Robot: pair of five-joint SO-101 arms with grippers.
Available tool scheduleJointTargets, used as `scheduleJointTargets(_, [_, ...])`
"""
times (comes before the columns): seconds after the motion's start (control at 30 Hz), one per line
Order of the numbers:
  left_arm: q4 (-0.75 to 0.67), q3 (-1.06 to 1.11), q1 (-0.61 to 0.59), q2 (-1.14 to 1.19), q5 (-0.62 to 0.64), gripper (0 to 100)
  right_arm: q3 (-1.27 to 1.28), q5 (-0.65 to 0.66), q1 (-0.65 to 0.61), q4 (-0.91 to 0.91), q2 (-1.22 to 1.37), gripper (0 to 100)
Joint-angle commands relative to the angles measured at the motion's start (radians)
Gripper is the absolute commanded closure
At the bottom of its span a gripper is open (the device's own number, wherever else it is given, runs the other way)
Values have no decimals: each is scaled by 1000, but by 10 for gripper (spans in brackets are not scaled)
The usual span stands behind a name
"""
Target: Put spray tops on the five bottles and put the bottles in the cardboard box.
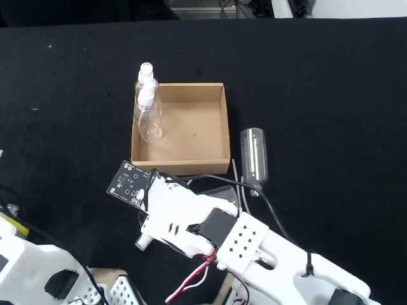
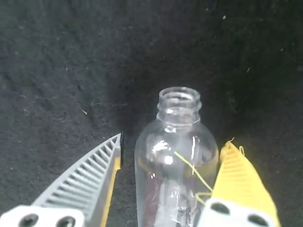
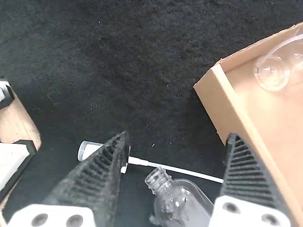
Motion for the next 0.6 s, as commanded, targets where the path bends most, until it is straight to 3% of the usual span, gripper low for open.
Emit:
scheduleJointTargets(0.0, [17,-31,25,-87,2,766,-4,-2,-12,-26,-21,704])
scheduleJointTargets(0.43, [25,-2,22,-94,0,767,-4,-2,-12,-26,-21,704])
scheduleJointTargets(0.57, [23,41,22,-94,-2,887,-4,-2,-12,-26,-21,704])
